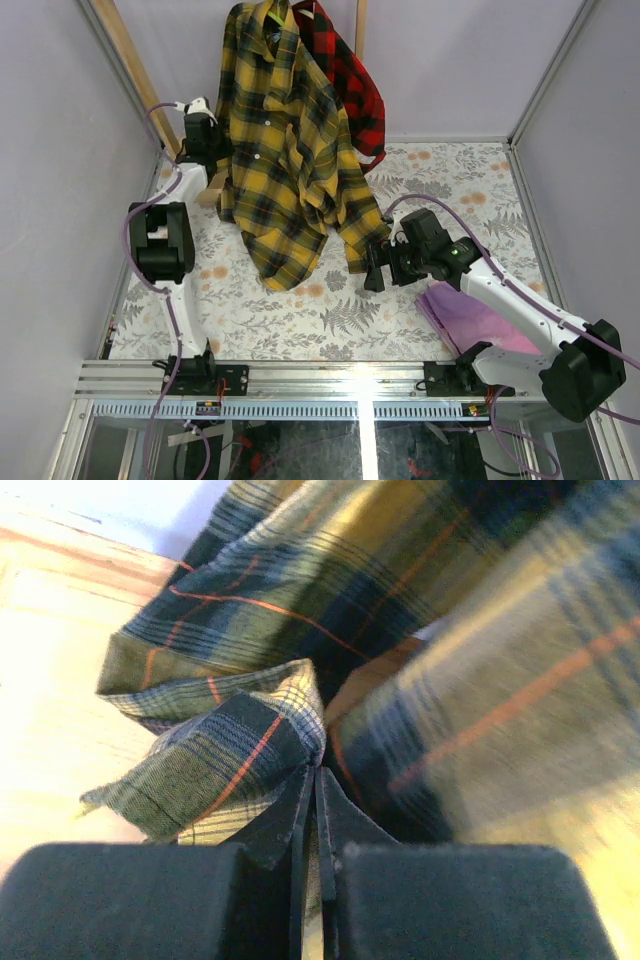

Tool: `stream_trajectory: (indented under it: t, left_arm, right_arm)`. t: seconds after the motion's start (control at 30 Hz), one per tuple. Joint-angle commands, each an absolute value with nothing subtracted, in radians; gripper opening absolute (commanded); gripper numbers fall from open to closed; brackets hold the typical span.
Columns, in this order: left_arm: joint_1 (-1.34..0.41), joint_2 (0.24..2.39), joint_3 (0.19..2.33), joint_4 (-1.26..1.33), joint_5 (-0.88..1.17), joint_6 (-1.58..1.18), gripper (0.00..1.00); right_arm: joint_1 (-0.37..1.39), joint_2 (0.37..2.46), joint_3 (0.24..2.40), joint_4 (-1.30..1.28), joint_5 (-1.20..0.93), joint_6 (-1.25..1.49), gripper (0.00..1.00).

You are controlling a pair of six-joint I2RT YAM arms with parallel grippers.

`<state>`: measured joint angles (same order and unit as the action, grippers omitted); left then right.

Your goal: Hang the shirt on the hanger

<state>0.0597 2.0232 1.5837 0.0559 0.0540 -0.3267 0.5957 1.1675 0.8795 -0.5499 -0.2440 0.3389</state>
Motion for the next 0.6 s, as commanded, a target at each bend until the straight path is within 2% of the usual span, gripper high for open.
stream_trajectory:
  t: [0.0, 0.17, 0.23, 0.3, 0.33, 0.4, 0.57]
  left_arm:
    - [0.068, 2.142, 1.711, 0.004, -0.026, -0.273, 0.00]
    - [0.078, 2.262, 1.825, -0.097, -0.102, -0.287, 0.00]
    - [0.084, 2.225, 1.767, -0.064, -0.122, -0.307, 0.14]
    - [0.086, 2.159, 1.680, -0.004, -0.134, -0.307, 0.37]
    - [0.085, 2.126, 1.651, 0.010, -0.142, -0.307, 0.45]
    - [0.086, 2.070, 1.615, 0.015, -0.148, -0.303, 0.54]
    - [0.086, 1.898, 1.497, 0.026, -0.167, -0.325, 0.70]
  right_arm:
    - [0.595, 1.174, 0.914, -0.576, -0.215, 0.331, 1.00]
    - [0.596, 1.164, 0.936, -0.602, -0.193, 0.333, 1.00]
    - [0.596, 1.154, 0.944, -0.611, -0.185, 0.335, 1.00]
    - [0.596, 1.143, 0.944, -0.615, -0.183, 0.339, 1.00]
    - [0.596, 1.137, 0.942, -0.615, -0.183, 0.339, 1.00]
    - [0.596, 1.128, 0.935, -0.614, -0.186, 0.344, 0.99]
    - [0.596, 1.093, 0.917, -0.614, -0.179, 0.348, 1.00]
